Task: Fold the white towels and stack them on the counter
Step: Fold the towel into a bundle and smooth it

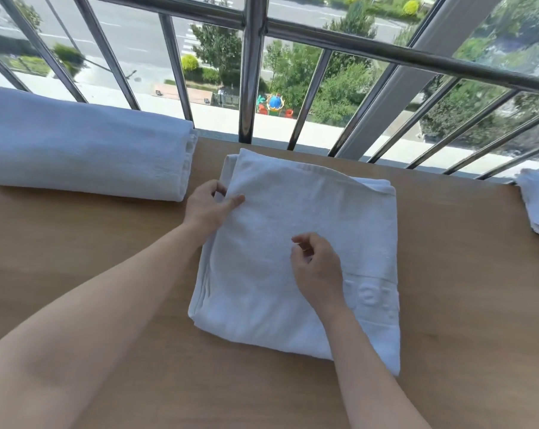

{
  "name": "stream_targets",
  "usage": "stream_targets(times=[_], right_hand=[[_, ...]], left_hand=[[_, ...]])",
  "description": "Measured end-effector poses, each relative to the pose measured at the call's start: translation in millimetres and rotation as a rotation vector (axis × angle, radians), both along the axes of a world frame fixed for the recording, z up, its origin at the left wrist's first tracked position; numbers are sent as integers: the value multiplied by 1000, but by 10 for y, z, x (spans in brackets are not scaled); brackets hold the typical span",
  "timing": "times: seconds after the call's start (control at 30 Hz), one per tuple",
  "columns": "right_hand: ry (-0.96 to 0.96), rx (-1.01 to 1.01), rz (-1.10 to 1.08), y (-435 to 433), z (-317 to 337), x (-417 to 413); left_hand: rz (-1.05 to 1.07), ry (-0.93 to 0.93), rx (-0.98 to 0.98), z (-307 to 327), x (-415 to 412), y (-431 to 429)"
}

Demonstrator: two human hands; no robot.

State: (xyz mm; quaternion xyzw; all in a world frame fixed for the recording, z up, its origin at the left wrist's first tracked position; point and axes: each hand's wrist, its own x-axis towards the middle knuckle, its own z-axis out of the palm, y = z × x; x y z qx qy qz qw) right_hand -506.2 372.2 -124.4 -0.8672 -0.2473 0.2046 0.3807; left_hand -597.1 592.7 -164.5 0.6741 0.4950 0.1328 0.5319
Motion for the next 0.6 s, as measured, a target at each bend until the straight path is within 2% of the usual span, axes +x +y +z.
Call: stream_targets(times=[0.1, 0.17, 0.23, 0.37, 0.47, 0.53, 0.6], right_hand=[[-312, -177, 74, -195, -107, 277], [-451, -337, 103, -362, -177, 418], [-479, -446, 170, -502, -241, 495], [-461, -487, 271, -608, -338, 571], [-485, -512, 305, -618, -361, 651], [-489, -521, 321, -644, -381, 681], [-499, -525, 328, -665, -411, 668]], left_hand=[[44, -6, 95, -8, -63, 1], [65, 31, 125, -71, -108, -37], [91, 69, 143, -114, -109, -67], [142, 88, 230, -56, -44, -143], [130, 134, 161, -8, -163, -357], [109, 203, 123, 35, -298, -560], [104, 317, 183, 65, -415, -739]])
